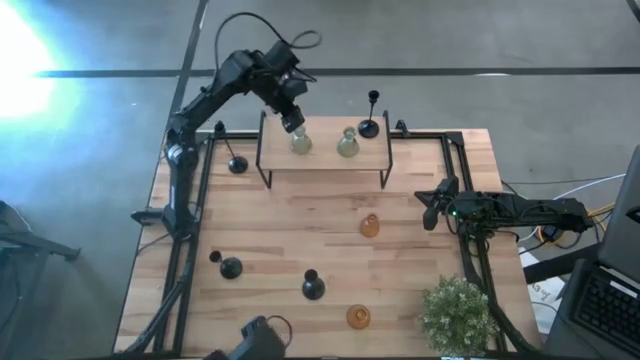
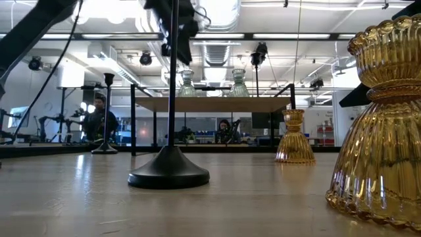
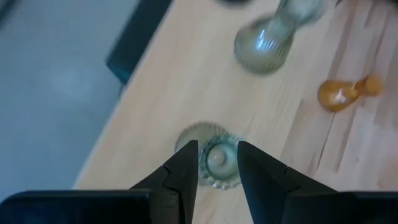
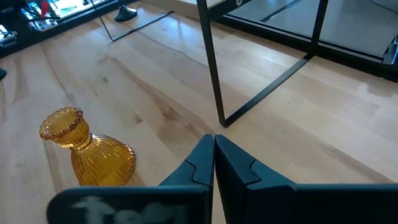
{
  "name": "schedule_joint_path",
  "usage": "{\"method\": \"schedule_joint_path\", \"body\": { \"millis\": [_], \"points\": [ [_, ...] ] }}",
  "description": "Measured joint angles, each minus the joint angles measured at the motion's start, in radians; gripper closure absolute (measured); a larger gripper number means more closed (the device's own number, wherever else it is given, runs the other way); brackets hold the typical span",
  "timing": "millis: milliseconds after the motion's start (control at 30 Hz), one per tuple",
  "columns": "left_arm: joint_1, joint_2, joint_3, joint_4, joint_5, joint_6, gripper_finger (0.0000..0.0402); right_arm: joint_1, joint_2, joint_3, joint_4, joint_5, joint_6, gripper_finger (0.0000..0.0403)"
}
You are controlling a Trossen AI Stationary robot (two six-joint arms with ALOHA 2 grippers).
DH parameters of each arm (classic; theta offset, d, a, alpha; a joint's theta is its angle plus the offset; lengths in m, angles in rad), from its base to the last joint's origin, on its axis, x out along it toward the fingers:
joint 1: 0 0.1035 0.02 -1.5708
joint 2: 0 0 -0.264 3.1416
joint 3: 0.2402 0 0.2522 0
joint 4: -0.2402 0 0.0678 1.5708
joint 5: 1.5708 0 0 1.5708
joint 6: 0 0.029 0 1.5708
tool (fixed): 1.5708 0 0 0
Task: Pick & Place candle stick holders
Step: Put the black candle holder on the shelf
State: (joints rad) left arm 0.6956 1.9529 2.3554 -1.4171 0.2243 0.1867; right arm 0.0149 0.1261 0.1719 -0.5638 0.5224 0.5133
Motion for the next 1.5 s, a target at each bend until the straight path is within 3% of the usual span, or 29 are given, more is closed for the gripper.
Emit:
{"method": "schedule_joint_path", "body": {
  "millis": [300, 433, 567, 700, 833, 933, 1167, 1367, 1500],
  "points": [
    [-0.006, -0.247, -0.010, 0.013, -0.016, -0.013, 0.0291, 0.000, 0.000, 0.000, 0.000, 0.000, 0.000, 0.0394],
    [-0.036, -0.388, -0.081, 0.012, -0.093, -0.062, 0.0307, 0.000, 0.000, 0.000, 0.000, 0.000, 0.000, 0.0394],
    [-0.073, -0.542, -0.253, 0.020, -0.214, -0.147, 0.0324, 0.000, 0.000, 0.000, 0.000, 0.000, 0.000, 0.0394],
    [-0.106, -0.715, -0.524, 0.097, -0.312, -0.257, 0.0333, 0.000, 0.000, 0.000, 0.000, 0.000, 0.000, 0.0394],
    [-0.111, -0.887, -0.798, 0.218, -0.339, -0.364, 0.0335, 0.000, 0.000, 0.000, 0.000, 0.000, 0.000, 0.0394],
    [-0.110, -0.997, -0.954, 0.247, -0.265, -0.416, 0.0335, 0.000, 0.000, 0.000, 0.000, 0.000, 0.000, 0.0394],
    [-0.132, -1.175, -1.146, 0.168, 0.132, -0.366, 0.0335, 0.000, 0.000, 0.000, 0.000, 0.000, 0.000, 0.0394],
    [-0.199, -1.239, -1.162, -0.136, 0.180, -0.304, 0.0335, 0.000, 0.000, 0.000, 0.000, 0.000, 0.000, 0.0394],
    [-0.239, -1.268, -1.169, -0.134, 0.247, -0.418, 0.0335, 0.000, 0.000, 0.000, 0.000, 0.000, 0.000, 0.0394]
  ]
}}
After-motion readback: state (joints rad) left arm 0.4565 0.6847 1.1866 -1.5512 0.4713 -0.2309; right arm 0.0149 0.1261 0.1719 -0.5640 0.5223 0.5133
